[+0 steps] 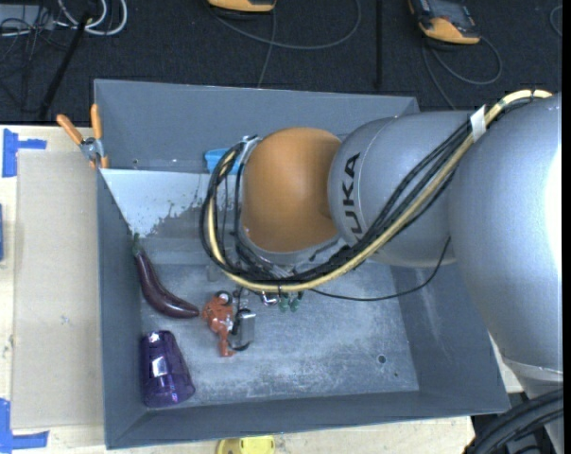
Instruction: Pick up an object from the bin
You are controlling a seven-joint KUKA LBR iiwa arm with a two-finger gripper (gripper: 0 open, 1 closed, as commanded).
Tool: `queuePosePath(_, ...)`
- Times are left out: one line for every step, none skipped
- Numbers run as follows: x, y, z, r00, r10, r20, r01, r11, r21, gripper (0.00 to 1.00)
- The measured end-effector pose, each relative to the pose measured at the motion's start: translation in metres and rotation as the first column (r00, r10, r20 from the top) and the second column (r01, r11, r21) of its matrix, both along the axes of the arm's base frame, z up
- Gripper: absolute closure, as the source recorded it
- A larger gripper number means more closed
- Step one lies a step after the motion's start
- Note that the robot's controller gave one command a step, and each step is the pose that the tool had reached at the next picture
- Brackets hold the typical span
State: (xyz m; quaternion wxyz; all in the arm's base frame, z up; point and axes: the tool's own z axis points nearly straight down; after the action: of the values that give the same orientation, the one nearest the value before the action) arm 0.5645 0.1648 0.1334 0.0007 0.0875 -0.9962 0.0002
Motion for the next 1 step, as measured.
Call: queuePosePath(0.0049, 0.0011, -0.0586, 0.983, 0.183, 0.003, -0.183, 0.983, 0.001, 0.00)
